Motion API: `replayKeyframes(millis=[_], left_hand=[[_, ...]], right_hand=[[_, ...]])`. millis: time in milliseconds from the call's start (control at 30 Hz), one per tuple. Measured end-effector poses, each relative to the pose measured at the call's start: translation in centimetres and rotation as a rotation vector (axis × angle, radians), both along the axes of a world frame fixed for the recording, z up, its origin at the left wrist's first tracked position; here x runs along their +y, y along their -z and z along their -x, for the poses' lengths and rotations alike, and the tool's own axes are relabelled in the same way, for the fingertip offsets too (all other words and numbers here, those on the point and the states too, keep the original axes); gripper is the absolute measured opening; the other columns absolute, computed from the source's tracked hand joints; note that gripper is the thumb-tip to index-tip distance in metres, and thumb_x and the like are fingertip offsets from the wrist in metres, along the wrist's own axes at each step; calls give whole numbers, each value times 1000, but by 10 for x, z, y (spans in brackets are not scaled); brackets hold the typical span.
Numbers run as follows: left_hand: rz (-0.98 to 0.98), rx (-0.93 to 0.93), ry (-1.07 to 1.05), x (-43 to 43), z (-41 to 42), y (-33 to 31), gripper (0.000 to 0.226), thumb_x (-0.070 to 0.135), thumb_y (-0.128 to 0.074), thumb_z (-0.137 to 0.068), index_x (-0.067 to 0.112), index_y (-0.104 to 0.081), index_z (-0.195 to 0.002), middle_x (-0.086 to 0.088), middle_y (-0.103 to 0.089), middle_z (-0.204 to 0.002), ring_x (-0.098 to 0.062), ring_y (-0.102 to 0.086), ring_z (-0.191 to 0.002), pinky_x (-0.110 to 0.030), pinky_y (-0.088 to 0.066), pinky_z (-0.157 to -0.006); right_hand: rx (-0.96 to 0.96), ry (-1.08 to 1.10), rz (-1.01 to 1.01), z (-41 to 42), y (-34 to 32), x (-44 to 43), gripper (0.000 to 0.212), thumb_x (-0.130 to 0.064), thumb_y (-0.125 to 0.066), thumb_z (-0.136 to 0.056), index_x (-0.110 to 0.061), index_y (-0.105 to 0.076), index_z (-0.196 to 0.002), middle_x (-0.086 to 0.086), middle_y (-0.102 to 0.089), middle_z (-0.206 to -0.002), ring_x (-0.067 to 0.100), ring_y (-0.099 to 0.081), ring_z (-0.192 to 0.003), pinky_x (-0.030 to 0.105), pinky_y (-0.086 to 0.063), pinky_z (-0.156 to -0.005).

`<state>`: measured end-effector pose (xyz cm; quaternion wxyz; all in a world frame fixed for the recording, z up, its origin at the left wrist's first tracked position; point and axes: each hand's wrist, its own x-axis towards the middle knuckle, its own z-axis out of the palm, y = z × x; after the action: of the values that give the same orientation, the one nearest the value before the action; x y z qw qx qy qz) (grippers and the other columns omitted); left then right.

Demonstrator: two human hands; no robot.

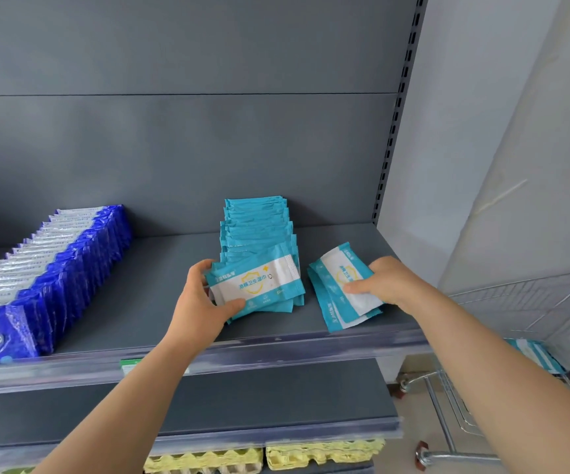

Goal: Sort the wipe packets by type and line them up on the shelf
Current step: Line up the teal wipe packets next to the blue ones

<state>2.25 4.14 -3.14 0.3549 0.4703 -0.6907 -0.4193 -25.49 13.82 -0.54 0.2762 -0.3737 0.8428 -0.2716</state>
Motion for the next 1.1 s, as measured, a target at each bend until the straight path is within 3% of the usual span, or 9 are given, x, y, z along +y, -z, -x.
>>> replayKeyframes(millis=[133, 200, 367, 500, 600, 700, 800, 933, 1100], left_hand=[[13, 0, -16, 2, 2, 0, 76, 13, -77, -78, 27, -32, -138, 7, -46, -123, -13, -51, -103, -10, -41, -56], [20, -7, -24, 2, 3, 2, 75, 15, -76, -80, 27, -32, -140, 6, -46, -129, -12, -50, -105, -9, -41, -55], [79, 15, -62, 5, 3, 2, 79, 16, -77, -80, 31, -27, -138, 2, -45, -132, -15, -52, -110, -20, -47, -72], [198, -46, -82, 9, 4, 3, 40, 19, -78, -78, 27, -47, -102, 6, -42, -121, -17, -53, -104, -27, -50, -77], [190, -115, -42, 10, 3, 3, 14, 23, -77, -79, 27, -63, -79, 6, -42, -121, -13, -49, -106, -7, -40, -70], [128, -95, 18, 12, 1, 0, 6, 36, -71, -83, 31, -68, -84, 6, -39, -125, -12, -50, -108, -13, -39, -78], [49, -41, 57, 13, 1, -3, 25, 45, -72, -78, 25, -71, -93, 7, -37, -126, -6, -47, -109, -17, -37, -84], [63, -100, 34, 10, 5, -4, 41, 37, -78, -74, 15, -69, -107, 8, -35, -127, -5, -42, -111, -18, -37, -92], [57, -62, 0, 4, 6, -2, 30, 28, -75, -81, 11, -70, -105, 8, -42, -124, -7, -48, -108, -20, -40, -88]], right_hand=[[-396, 77, 273, 7, -3, 15, 16, -15, -72, -84, -11, -66, -98, 9, -71, -107, 23, -68, -91, 38, -54, -84], [-582, 85, 367, 9, -7, 24, 23, -13, -67, -87, -9, -65, -109, 8, -70, -111, 23, -67, -96, 35, -54, -81], [-750, 60, 488, 0, -9, 28, 26, -13, -64, -89, -12, -64, -115, 4, -72, -110, 22, -67, -103, 36, -54, -81], [-783, 61, 506, -18, -4, 22, 27, -12, -64, -89, -12, -63, -116, 5, -71, -112, 23, -67, -104, 38, -55, -84], [-778, 92, 532, -37, 5, 15, 19, -10, -66, -88, -13, -67, -107, 4, -73, -106, 22, -69, -98, 37, -56, -80], [-735, 146, 563, -56, 14, 5, 13, -10, -68, -86, -15, -69, -98, 3, -74, -100, 22, -69, -94, 40, -56, -84], [-719, 149, 562, -72, 17, -6, 15, -11, -70, -85, -13, -69, -100, 5, -73, -102, 22, -69, -94, 43, -55, -88], [-670, 53, 506, -87, 17, -11, 18, -14, -69, -87, -15, -68, -104, 2, -72, -105, 19, -69, -96, 43, -55, -89], [-582, -42, 438, -81, 12, -3, 17, -16, -66, -89, -15, -67, -106, 1, -72, -106, 18, -68, -97, 41, -55, -89]])
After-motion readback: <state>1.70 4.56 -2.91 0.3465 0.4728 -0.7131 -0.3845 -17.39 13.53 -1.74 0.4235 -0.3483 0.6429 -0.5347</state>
